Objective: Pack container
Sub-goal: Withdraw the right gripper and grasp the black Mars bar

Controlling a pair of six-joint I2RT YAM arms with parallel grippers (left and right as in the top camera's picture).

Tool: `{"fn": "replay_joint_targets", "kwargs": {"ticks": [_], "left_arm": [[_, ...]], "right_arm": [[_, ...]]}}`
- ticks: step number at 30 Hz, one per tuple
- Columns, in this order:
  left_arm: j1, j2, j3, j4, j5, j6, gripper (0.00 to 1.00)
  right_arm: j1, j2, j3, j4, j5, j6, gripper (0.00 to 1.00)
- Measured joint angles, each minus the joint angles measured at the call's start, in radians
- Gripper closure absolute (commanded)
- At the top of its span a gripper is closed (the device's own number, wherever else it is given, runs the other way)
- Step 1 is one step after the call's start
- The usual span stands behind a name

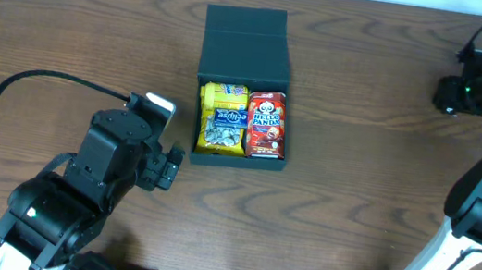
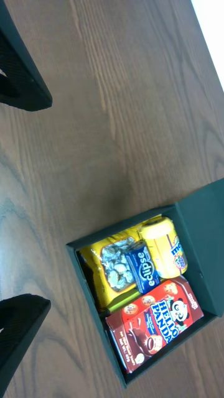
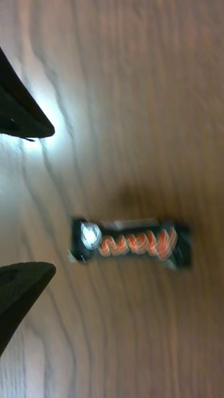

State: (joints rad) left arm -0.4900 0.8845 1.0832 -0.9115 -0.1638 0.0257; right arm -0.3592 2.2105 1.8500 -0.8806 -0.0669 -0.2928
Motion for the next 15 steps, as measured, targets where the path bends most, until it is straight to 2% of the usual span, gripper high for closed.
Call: {"fn": "replay_joint_targets", "kwargs": {"ticks": [8,15], "left_arm": [[0.0,0.0,0.0,0.0,0.0,0.0,0.05],[0.0,0.0,0.0,0.0,0.0,0.0,0.05]], "right_arm": [[-0.026,0.002,0.0,0.159,0.01,0.005,0.31],[-0.026,0.051,0.0,0.198,-0.007,0.005,0.31]]}}
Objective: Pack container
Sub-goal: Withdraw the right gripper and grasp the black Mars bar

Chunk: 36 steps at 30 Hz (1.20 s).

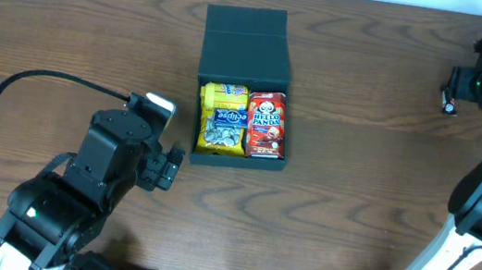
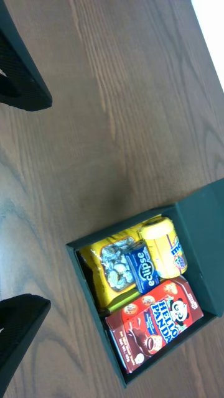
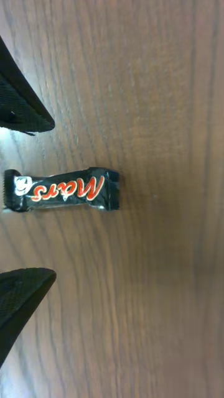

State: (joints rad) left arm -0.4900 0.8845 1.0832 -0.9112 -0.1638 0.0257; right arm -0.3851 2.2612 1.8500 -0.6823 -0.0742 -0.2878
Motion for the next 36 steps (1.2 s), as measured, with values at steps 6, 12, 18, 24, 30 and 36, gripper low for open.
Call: {"fn": "replay_joint_targets", "kwargs": {"ticks": [6,12,18,24,30,36], "left_arm": [[0.0,0.0,0.0,0.0,0.0,0.0,0.05],[0.0,0.0,0.0,0.0,0.0,0.0,0.05],[0.0,0.0,0.0,0.0,0.0,0.0,0.05],[0.0,0.0,0.0,0.0,0.0,0.0,0.05],[0.0,0.0,0.0,0.0,0.0,0.0,0.05],[0.0,0.0,0.0,0.0,0.0,0.0,0.05]], "right_arm": [[0.0,0.066,0.0,0.03,-0.027,0.0,0.34],[0.0,0.084,0.0,0.048,-0.057,0.009,0.36],[0.0,0.089,0.0,0.082,-0.066,0.02,0.37],[0.0,0.109,0.0,0.084,-0.075,0.035,0.4],[0.0,0.121,0.0,0.089,-0.077,0.046,0.49],[0.0,0.121,0.0,0.085,-0.082,0.073,0.66]]}}
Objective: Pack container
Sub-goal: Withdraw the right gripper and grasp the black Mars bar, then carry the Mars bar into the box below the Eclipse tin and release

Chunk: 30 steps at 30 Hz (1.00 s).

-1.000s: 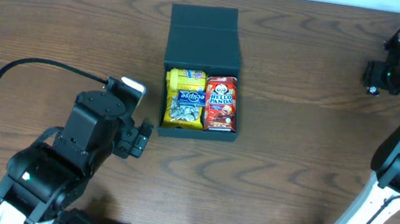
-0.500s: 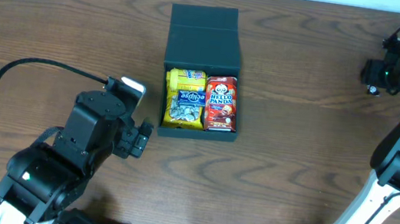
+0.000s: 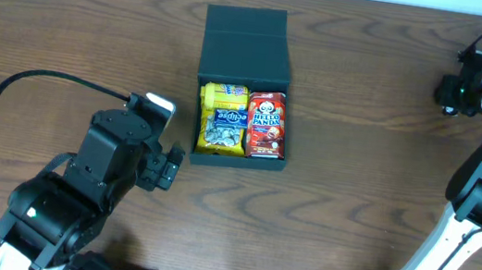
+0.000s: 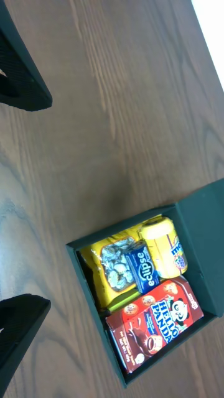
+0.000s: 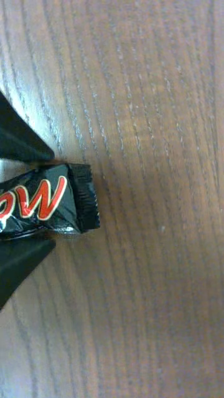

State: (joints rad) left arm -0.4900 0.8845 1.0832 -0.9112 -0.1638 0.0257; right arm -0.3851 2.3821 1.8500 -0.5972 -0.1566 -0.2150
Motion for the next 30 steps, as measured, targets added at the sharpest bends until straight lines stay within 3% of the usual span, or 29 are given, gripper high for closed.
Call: {"fn": "replay_joint_targets", "kwargs": {"ticks": [9,16,23,30], "left_arm": [[0.0,0.0,0.0,0.0,0.0,0.0,0.05],[0.0,0.0,0.0,0.0,0.0,0.0,0.05],[0.0,0.0,0.0,0.0,0.0,0.0,0.05],[0.0,0.0,0.0,0.0,0.0,0.0,0.05]], "right_arm": [[0.002,0.0,0.0,-0.008,-0.01,0.06,0.82],[0.047,-0.015,0.0,-0.022,-0.031,0.077,0.84],[0.212,-0.166,0.0,-0.018,-0.07,0.077,0.87],[0.413,-0.301,0.0,-0.034,-0.259,0.078,0.87]]}}
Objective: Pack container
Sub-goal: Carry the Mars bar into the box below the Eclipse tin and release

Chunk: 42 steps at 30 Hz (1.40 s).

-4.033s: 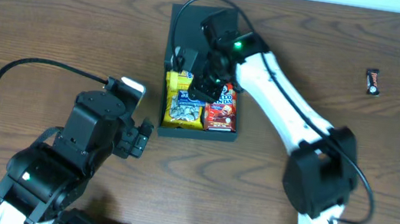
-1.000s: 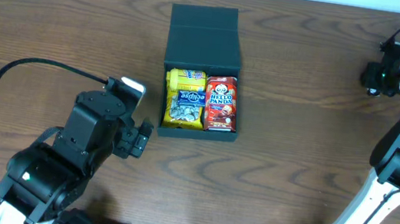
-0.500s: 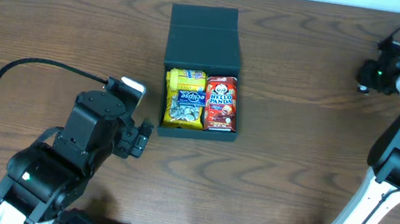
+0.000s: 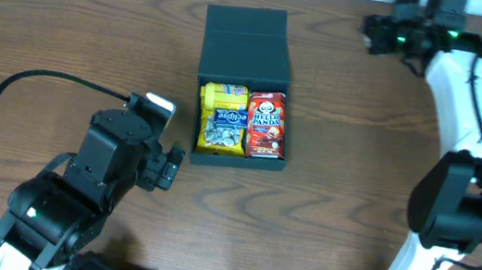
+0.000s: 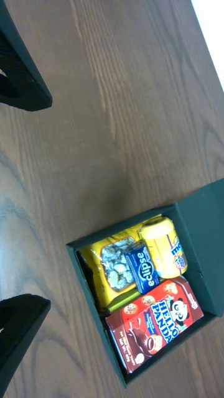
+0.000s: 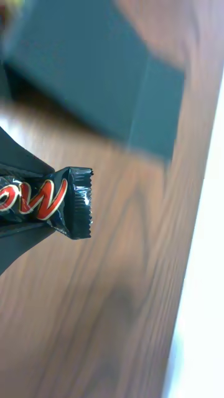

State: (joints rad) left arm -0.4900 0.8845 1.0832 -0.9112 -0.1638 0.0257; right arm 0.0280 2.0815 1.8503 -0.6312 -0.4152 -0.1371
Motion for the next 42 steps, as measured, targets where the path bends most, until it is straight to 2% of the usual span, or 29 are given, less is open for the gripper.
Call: {"fn": "replay_joint_targets", "kwargs": {"ticks": [8,17,28,37,38,40,42], "left_arm": [[0.0,0.0,0.0,-0.001,0.0,0.0,0.05],[0.0,0.0,0.0,0.0,0.0,0.0,0.05],[0.0,0.0,0.0,0.0,0.0,0.0,0.05],[0.0,0.0,0.0,0.0,0.0,0.0,0.05],[0.0,0.0,0.0,0.0,0.0,0.0,0.05],[0.0,0.0,0.0,0.0,0.0,0.0,0.05],[0.0,0.0,0.0,0.0,0.0,0.0,0.05]], "right_arm": [[0.279,-0.003,0.0,-0.162,-0.048,-0.07,0.88],[0.517,-0.003,0.0,-0.322,0.034,-0.266,0.89],[0.576,-0.003,-0.056,-0.383,0.063,-0.434,0.83],[0.576,-0.003,-0.151,-0.342,0.03,-0.469,0.8],[0.576,-0.003,-0.156,-0.34,0.025,-0.471,0.76],[0.576,-0.003,-0.158,-0.336,0.02,-0.47,0.53],[0.576,-0.003,-0.158,-0.33,0.015,-0.478,0.48]]}}
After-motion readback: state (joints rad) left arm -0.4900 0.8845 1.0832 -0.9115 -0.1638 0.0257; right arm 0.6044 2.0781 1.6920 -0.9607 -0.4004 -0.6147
